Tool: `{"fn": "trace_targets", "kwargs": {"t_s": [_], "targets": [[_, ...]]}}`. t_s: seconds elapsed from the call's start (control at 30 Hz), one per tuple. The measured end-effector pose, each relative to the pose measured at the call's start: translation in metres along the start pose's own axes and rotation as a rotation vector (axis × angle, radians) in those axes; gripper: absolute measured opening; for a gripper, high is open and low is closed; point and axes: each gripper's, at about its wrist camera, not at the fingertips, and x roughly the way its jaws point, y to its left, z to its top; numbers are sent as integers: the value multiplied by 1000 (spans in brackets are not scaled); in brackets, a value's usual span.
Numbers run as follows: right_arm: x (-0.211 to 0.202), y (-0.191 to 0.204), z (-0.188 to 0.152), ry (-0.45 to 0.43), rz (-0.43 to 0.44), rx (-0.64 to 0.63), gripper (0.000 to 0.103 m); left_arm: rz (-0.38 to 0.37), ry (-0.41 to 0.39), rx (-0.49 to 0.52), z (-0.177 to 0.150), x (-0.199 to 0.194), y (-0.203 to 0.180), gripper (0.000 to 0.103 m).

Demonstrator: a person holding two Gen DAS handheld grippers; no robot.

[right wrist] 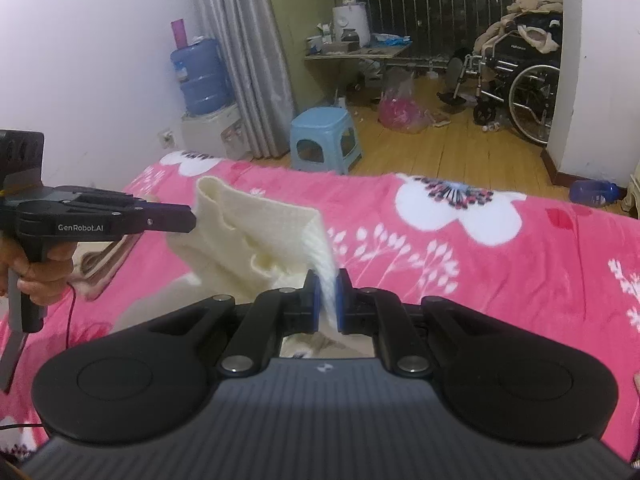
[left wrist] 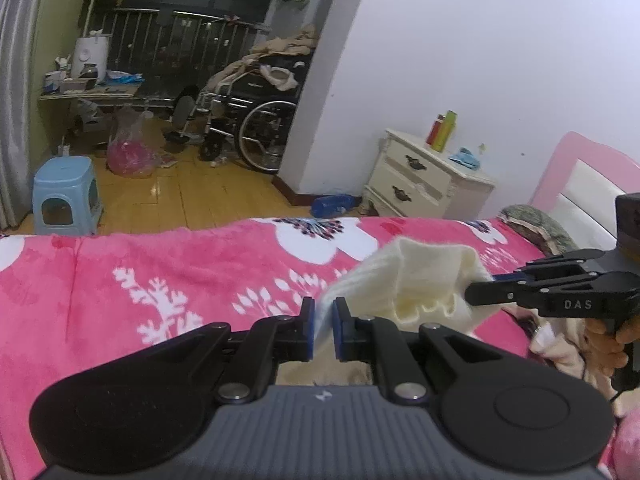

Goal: Fold clothes
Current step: 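Lift the collar edge with both tools and fold it over toward the hem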

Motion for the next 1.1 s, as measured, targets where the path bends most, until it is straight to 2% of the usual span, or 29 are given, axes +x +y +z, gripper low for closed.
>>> {"fn": "trace_targets", "kwargs": {"t_s": [0.17, 0.2, 0.23, 0.43, 0.6, 0.7, 0.8, 0.87, 0.97, 1.1], "targets": [[-23, 22, -23, 17, -13, 20, 6, -63, 14, -13, -28, -33, -11, 9], [-26, 25, -28, 21, -14, 26, 6, -72, 19, -4, -34, -39, -14, 7], [-30, 27, -32, 26, -15, 32, 6, -82, 24, 5, -39, -44, -18, 0], [-43, 40, -56, 51, -12, 47, 6, -136, 55, 33, -70, -68, -37, 0], [-47, 56, -67, 67, -28, 45, 6, -102, 116, 133, -90, -67, -45, 5], [-48, 58, -70, 65, -24, 46, 6, -96, 148, 50, -93, -65, -35, 21], [-45, 58, -72, 73, -23, 39, 6, -132, 132, -133, -86, -63, -14, 32], [-43, 59, -74, 77, -22, 33, 6, -173, 121, -272, -81, -60, 2, 49], [-41, 64, -82, 89, -19, 11, 6, -227, 117, -448, -74, -49, 24, 61], [-35, 67, -88, 109, -12, -14, 6, -270, 160, -574, -69, -22, 39, 65]]}}
